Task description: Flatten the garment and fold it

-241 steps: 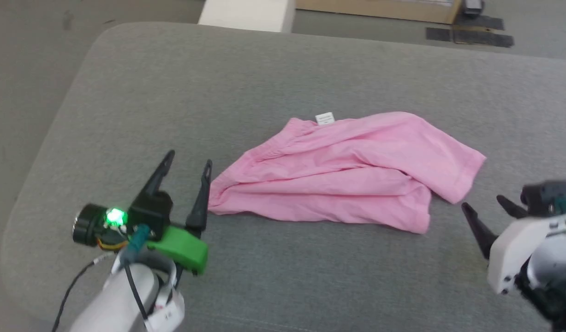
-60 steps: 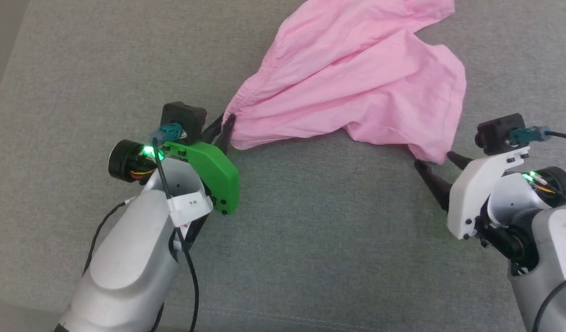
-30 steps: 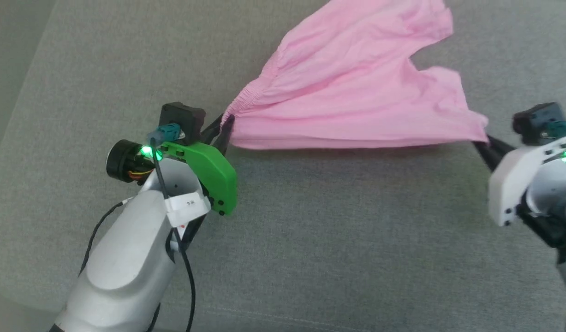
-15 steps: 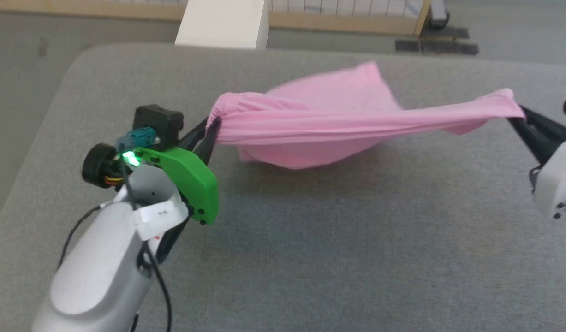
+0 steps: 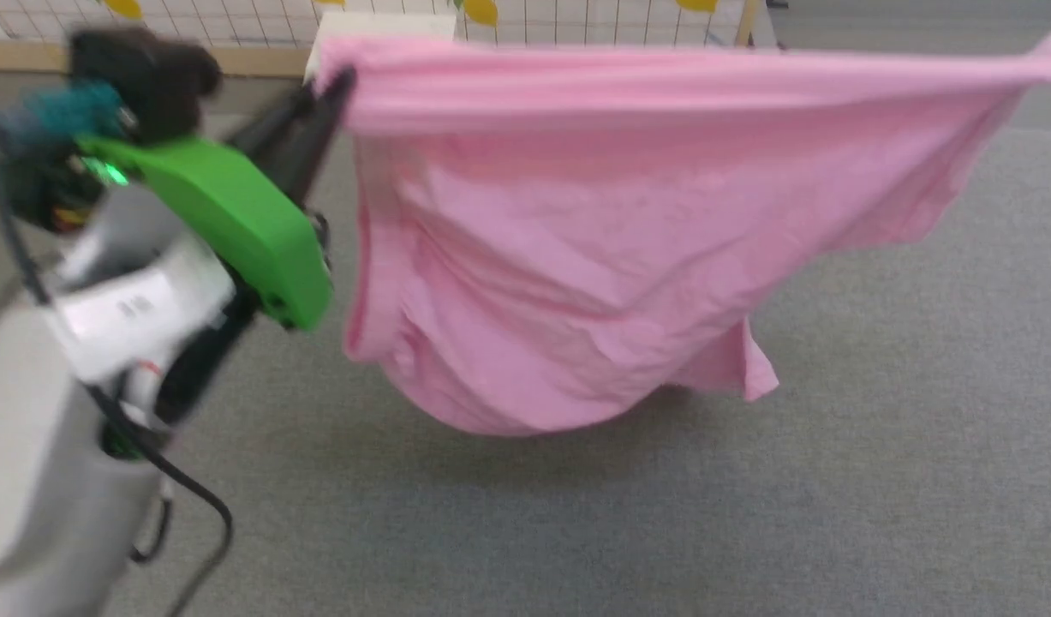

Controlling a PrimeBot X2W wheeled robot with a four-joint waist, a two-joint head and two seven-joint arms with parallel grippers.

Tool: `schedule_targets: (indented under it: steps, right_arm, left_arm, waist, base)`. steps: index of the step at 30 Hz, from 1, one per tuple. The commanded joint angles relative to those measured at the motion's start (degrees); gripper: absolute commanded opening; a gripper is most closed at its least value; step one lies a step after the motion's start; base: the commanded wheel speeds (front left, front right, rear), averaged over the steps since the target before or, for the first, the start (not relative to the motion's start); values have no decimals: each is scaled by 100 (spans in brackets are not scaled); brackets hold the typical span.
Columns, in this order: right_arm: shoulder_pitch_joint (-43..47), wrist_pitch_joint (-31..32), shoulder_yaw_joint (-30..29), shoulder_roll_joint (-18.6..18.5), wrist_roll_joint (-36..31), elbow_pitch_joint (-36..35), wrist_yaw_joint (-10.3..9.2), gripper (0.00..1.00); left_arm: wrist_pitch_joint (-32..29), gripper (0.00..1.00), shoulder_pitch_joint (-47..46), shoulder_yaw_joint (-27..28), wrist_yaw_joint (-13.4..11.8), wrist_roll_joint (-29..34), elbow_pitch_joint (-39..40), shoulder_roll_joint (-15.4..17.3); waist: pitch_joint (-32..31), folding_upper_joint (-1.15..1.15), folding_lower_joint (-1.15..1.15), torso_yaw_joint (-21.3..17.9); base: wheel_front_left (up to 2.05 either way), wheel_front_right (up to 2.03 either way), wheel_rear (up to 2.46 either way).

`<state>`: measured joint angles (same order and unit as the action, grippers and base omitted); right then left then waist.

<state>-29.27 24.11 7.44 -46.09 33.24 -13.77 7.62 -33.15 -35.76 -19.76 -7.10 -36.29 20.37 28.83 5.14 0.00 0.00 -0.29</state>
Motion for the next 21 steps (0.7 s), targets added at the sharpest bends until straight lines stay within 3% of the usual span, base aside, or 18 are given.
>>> schedule_targets:
  steps: [1,8,13,17,21]
  right_arm:
    - [-229,40,-20,-100,28,-7,-13,0]
    - [-1458,133,318,-311,263,349,-13,0]
    - [-2854,-39,978,-412,180,993,-13,0]
    - [-4089,-228,1451,-254,99,1833,-13,0]
    - [-5312,-507,1863,26,-158,2833,-13,0]
  left_arm:
    - [-116,0,-254,110,11,-42,-30,172]
    - [-630,0,-1514,225,307,-192,-418,363]
    - [-848,0,-2787,177,674,-80,-1072,458]
    - [-845,0,-3910,40,970,145,-1836,382]
    - [-599,0,-5021,-78,1092,476,-2757,176]
  waist:
    - [291,0,0,-80]
    - [1283,0,0,-270]
    - [2172,0,0,-485]
    - [2745,0,0,-624]
    - [3177,0,0,-739]
  base:
    - [0,0,0]
    - [0,0,0]
    - [0,0,0]
    - [0,0,0]
    - [0,0,0]
